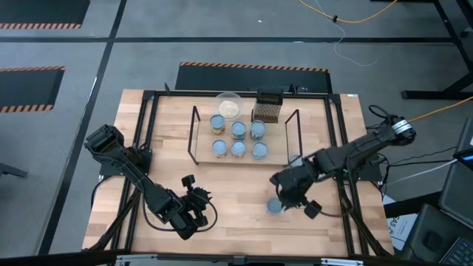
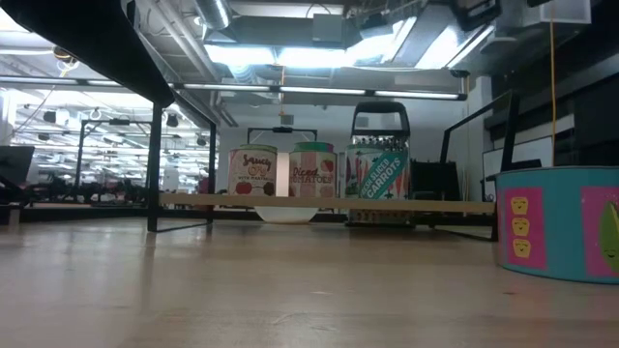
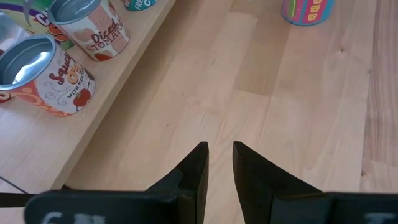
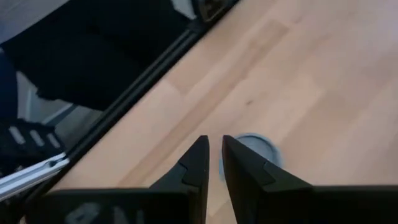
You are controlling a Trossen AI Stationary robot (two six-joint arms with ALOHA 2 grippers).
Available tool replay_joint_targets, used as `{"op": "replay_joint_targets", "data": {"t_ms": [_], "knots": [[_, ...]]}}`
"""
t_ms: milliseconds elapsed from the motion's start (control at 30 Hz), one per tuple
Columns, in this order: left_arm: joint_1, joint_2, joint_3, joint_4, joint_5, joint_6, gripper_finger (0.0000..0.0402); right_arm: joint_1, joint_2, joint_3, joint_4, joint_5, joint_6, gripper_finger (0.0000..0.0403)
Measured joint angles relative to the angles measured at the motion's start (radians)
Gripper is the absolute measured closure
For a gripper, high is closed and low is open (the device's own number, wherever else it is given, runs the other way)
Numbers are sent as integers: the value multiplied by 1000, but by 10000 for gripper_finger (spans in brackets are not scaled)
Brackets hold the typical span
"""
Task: Pick and place cans onto a shelf
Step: Put the canned corn on the shelf
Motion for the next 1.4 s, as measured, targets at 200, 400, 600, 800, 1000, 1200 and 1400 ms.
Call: {"op": "replay_joint_targets", "data": {"t_ms": [200, 400, 600, 800, 1000, 1200, 1400], "knots": [[0, 0, 0, 10, 0, 0, 335, 64, 52, 0, 0, 8, -2, 352], [0, 0, 0, 12, 0, 0, 335, 77, 122, 0, 0, 64, 0, 352], [0, 0, 0, 13, 0, 0, 335, 76, 162, 0, 3, 64, 5, 351], [0, 0, 0, 14, 0, 0, 335, 75, 186, 0, 4, 64, 6, 314], [0, 0, 0, 14, 0, 0, 335, 75, 231, 0, 4, 78, 3, 264], [0, 0, 0, 14, 0, 0, 335, 74, 265, 0, -8, 90, -2, 257], [0, 0, 0, 14, 0, 0, 335, 74, 264, 0, -9, 106, -28, 257]]}}
